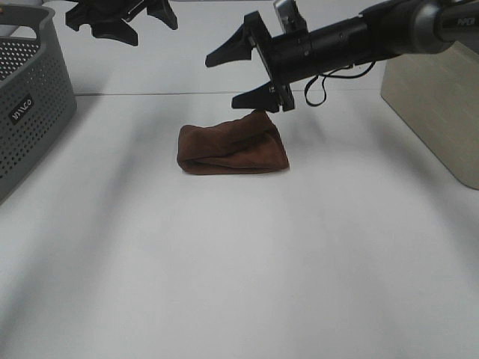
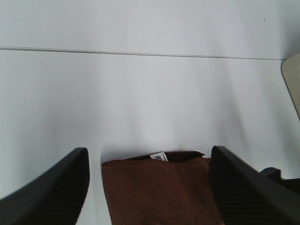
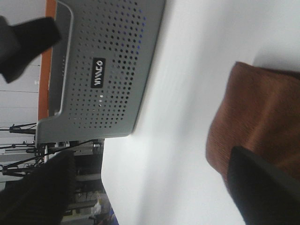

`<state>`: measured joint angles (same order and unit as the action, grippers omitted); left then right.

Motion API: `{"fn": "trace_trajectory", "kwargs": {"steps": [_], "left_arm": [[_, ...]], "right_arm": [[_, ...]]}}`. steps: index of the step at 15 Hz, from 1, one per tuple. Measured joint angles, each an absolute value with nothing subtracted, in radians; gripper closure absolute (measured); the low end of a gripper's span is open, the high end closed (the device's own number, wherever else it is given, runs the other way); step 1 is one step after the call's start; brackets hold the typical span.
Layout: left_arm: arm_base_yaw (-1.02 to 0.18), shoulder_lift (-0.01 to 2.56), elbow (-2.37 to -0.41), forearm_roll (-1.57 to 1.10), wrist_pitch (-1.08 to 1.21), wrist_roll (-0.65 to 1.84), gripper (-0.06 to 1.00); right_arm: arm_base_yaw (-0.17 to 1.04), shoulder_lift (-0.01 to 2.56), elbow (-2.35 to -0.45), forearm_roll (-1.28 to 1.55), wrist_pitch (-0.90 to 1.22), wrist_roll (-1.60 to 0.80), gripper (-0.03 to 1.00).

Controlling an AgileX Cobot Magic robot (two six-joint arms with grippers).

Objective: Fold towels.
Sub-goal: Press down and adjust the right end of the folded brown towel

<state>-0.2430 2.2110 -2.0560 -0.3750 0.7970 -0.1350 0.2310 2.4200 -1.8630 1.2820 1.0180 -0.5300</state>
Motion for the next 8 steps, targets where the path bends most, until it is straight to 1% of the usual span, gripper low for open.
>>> {"fn": "trace_trajectory", "kwargs": {"steps": [1, 5, 8], "left_arm": [[-0.243, 2.211, -2.056, -0.372, 0.797, -0.135, 0.26], [-0.243, 2.211, -2.056, -0.365, 0.798, -0.135, 0.26], [-0.243, 2.208, -2.056, -0.355, 0.814, -0.135, 0.26]], "right_arm": [[0.231, 2.447, -1.863, 1.259, 1.033, -0.503, 0.14], [0.231, 2.461, -1.863, 0.969, 1.014, -0.289, 0.14], [0.231, 2.427, -1.863, 0.922, 1.045, -0.259, 0.14]]}}
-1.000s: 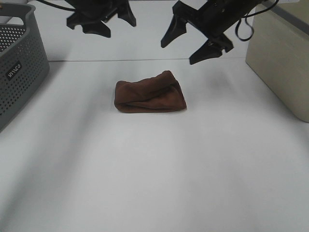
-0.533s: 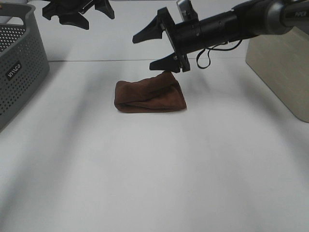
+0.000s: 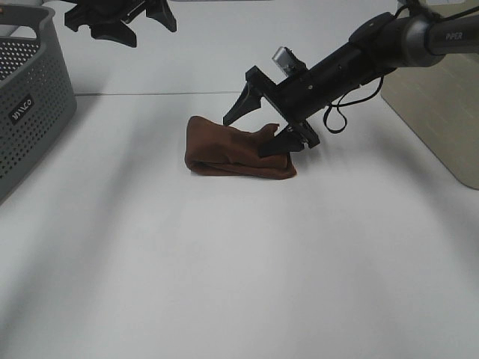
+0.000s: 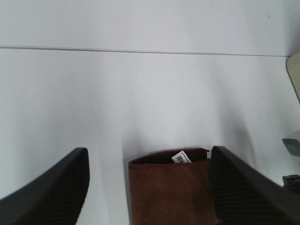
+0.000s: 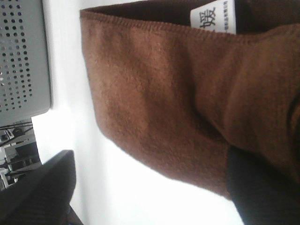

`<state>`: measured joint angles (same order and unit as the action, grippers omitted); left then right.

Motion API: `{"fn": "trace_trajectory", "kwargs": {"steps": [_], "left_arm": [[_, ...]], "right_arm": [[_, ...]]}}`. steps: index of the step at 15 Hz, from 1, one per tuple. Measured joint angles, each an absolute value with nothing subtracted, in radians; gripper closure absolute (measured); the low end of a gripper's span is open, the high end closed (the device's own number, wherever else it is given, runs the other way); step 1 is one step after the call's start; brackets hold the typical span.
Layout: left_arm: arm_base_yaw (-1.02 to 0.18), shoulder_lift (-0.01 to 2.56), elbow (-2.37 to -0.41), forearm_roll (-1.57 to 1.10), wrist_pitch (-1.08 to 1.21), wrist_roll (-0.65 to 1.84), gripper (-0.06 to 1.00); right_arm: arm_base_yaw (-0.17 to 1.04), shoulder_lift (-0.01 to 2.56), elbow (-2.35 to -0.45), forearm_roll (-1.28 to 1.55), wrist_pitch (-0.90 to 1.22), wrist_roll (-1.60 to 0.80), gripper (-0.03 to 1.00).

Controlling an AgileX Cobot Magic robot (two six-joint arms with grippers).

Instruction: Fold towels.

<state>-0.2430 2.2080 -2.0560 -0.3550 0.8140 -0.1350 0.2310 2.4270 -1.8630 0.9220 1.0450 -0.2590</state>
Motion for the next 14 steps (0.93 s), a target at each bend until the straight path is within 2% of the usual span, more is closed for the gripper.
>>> {"fn": "trace_trajectory", "kwargs": {"steps": [6, 10, 13, 14], "left_arm": [[-0.243, 2.096, -2.056, -0.147, 1.061, -0.129, 0.26], [-0.243, 2.001, -2.056, 0.0, 1.209, -0.101, 0.26], [-0.243, 1.9, -1.964, 0.068, 1.211, -0.089, 0.26], [-0.243, 1.782, -1.808, 0.084, 1.211, -0.089, 0.26]], "right_arm": [[0.231, 2.178, -1.863, 0.668, 1.194, -0.186, 0.14], [0.231, 2.055, -1.846, 0.47, 1.205, -0.083, 0.14], [0.231, 1.942, -1.745, 0.385, 1.205, -0.067, 0.14], [0.231, 1.832, -1.608, 0.337, 1.205, -0.061, 0.14]]}}
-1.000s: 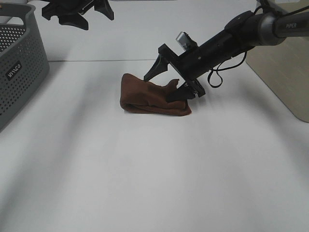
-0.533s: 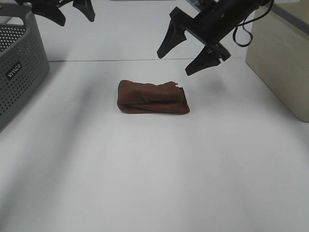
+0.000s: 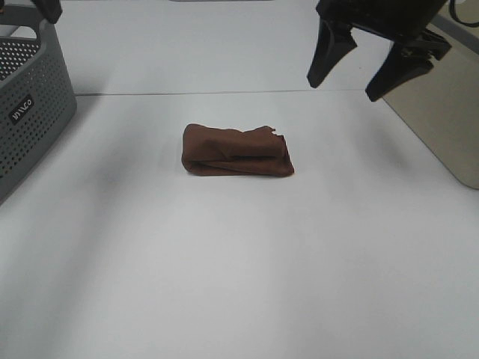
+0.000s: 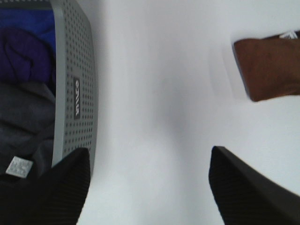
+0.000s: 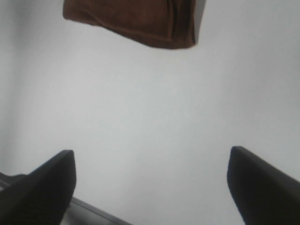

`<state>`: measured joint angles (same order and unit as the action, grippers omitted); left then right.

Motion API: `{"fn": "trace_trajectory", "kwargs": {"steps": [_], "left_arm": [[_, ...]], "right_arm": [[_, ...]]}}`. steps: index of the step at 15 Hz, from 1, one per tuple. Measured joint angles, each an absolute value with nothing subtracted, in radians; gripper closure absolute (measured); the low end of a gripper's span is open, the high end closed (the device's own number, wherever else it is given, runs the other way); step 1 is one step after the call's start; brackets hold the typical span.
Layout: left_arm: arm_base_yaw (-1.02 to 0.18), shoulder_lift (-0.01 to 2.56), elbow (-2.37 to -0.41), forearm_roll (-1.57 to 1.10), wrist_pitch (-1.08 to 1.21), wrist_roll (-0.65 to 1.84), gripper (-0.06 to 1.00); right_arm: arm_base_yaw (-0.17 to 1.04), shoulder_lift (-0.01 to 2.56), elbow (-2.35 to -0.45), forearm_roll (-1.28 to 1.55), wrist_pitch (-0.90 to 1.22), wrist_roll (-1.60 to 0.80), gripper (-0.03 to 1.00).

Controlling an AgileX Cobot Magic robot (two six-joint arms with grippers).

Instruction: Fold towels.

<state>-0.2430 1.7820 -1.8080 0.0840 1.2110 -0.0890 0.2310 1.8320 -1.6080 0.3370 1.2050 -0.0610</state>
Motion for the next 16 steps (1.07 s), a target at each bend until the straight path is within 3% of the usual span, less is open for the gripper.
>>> {"fn": "trace_trajectory", "kwargs": {"steps": [9, 16], "left_arm": [[-0.243, 1.072, -0.968, 0.075, 1.142, -0.089, 0.26], [-0.243, 0.511, -0.582, 0.055, 0.987, -0.078, 0.26]], "right_arm": [[0.231, 1.196, -0.935, 0.193, 1.156, -0.061, 0.14], [0.231, 0.653, -0.584, 0.141, 1.079, -0.072, 0.14]]}}
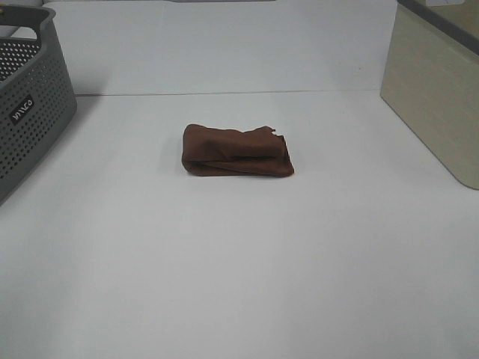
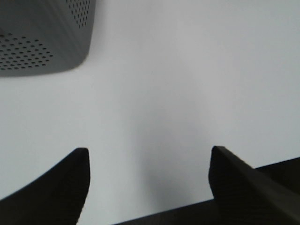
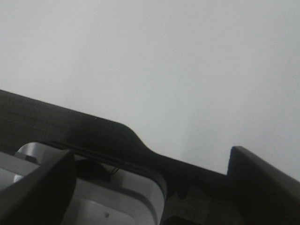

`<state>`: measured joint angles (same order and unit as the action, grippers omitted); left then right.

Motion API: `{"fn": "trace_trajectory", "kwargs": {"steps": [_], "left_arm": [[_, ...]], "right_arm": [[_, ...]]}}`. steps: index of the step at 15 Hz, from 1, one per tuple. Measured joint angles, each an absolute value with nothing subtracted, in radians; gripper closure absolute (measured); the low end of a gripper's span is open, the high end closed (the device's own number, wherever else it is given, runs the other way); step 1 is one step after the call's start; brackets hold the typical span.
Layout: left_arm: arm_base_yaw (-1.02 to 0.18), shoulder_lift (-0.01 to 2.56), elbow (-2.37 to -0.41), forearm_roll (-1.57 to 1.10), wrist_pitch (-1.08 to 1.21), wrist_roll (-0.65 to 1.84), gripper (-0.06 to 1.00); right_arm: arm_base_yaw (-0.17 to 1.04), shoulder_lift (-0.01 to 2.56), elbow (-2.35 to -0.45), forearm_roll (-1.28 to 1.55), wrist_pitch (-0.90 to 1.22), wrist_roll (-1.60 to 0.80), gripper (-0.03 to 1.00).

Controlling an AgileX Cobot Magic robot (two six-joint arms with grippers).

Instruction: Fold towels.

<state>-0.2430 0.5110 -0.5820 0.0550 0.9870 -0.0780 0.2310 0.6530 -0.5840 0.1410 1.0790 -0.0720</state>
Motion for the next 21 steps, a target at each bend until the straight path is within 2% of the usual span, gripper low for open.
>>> {"fn": "trace_trajectory", "kwargs": {"steps": [2, 7, 12, 21], "left_arm": [[-0.243, 0.325, -0.516, 0.018, 0.903, 0.0, 0.26], [-0.243, 0.273, -0.498, -0.131, 0.858, 0.192, 0.26], [-0.243, 0.27, -0.508, -0.092, 1.041, 0.205, 0.26], [-0.243, 0.27, -0.507, -0.125, 1.055, 0.237, 0.26]], "right_arm": [[0.231, 0.414, -0.516, 0.075, 1.071, -0.079, 0.14], [0.231, 0.19, -0.508, 0.073, 1.07, -0.106, 0.14], [0.231, 0.162, -0.506, 0.072, 1.07, -0.111, 0.14], [0.231, 0.162, -0.506, 0.073, 1.07, -0.111, 0.14]]}}
